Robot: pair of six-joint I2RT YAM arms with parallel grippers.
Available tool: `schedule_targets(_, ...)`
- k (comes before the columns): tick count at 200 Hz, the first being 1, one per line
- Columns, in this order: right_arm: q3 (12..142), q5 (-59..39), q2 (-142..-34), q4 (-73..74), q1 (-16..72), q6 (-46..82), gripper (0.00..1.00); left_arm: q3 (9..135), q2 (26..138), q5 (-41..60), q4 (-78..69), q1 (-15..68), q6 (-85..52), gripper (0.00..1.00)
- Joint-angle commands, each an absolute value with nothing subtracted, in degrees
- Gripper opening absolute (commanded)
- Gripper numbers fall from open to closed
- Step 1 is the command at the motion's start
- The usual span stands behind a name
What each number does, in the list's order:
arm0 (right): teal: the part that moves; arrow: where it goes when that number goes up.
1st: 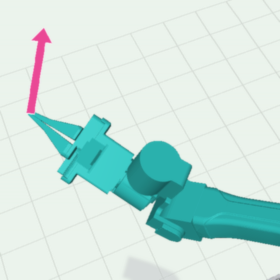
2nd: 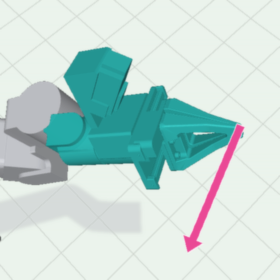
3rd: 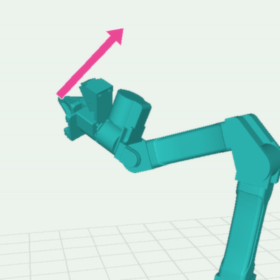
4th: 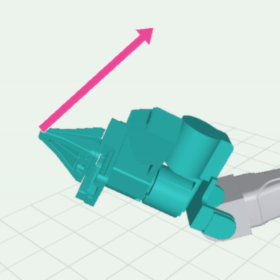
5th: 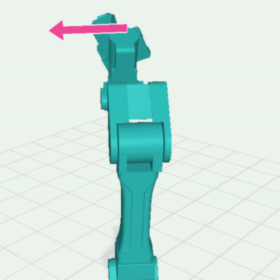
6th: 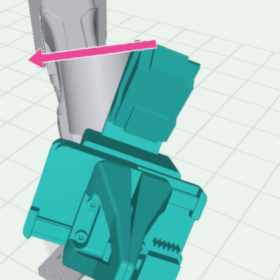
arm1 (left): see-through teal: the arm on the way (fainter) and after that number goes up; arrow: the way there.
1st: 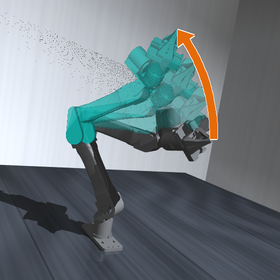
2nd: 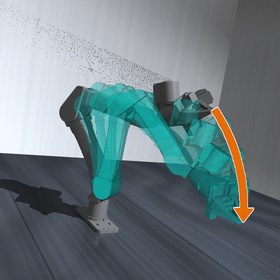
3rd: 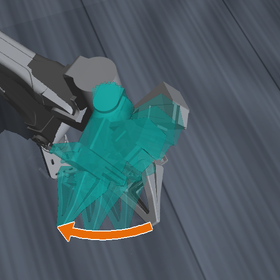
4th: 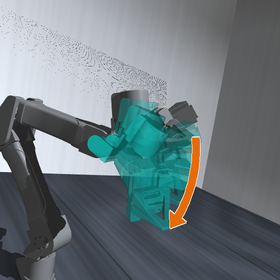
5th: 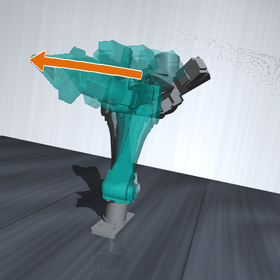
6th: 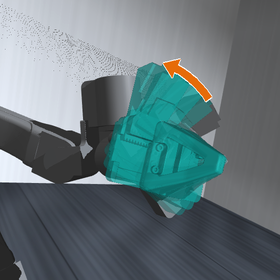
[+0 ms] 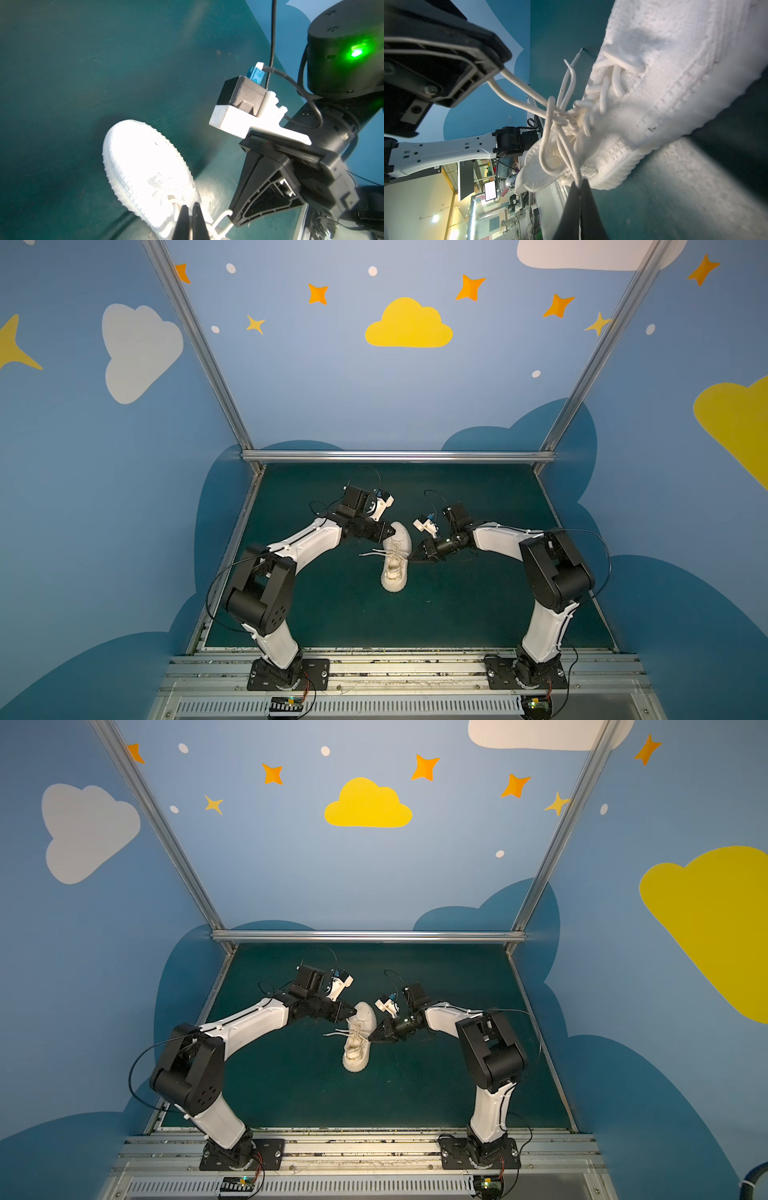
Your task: Tie the shoes
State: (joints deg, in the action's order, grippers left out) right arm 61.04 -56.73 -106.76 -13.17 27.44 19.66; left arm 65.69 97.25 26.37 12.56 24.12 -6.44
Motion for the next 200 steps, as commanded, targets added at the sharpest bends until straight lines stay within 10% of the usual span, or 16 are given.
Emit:
schedule_targets(1,59.62,-56.49,-104.25,-14.59,26.87,18.37,0.0,67.67,95.4,25.18,16.06,23.14,-3.99,0.03)
schedule_targets(200,54.34,-55.65,-102.57,-16.73,24.26,16.53,0.0,70.75,96.81,28.44,17.99,16.96,-2.98,0.03)
